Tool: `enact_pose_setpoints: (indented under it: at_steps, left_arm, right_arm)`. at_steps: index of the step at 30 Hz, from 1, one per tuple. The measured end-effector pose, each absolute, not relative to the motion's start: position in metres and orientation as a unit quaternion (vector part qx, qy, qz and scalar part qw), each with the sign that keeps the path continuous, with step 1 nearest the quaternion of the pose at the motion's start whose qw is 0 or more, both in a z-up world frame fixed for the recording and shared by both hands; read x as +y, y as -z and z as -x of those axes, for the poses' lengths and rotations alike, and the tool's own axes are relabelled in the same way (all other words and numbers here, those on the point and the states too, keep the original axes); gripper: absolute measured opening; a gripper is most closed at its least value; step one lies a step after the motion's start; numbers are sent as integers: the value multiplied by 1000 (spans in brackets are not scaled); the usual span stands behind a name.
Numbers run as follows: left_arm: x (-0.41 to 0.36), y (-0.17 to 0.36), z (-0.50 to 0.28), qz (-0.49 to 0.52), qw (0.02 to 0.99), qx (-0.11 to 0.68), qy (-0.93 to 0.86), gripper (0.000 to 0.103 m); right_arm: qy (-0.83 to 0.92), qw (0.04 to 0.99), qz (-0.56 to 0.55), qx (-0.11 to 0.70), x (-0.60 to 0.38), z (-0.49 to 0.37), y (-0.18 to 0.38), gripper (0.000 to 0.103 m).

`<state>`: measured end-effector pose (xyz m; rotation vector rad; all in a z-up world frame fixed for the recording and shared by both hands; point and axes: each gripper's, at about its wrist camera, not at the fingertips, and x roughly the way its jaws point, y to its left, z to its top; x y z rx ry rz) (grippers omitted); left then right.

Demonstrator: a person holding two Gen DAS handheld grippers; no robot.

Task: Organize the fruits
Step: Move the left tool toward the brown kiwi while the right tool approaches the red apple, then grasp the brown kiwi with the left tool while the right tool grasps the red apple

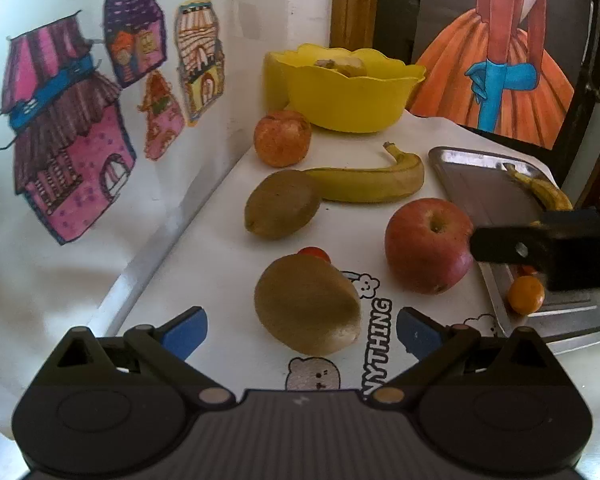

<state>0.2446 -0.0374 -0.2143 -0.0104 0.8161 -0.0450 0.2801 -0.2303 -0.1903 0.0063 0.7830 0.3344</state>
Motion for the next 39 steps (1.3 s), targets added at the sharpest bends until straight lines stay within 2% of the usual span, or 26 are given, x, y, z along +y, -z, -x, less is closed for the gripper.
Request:
enact_pose_setpoints:
  at_steps: [13,28,31,39]
  left_arm:
    - [-46,225,-254,-18,916,401,12,102]
    - [-48,229,-261,-26,917,397,15,102]
    - [-49,229,-261,-24,918,395,15,101]
    - [-50,230,-263,-15,918,396,14,89]
  right_arm:
    - [-221,890,-14,398,-211,-325,217,102]
    - [-242,875,-40,417,-207,-328,231,101]
    - [-245,874,-38,417,-205,-327,232,98]
    - [-231,881,-16,414,-201,-325,233,87]
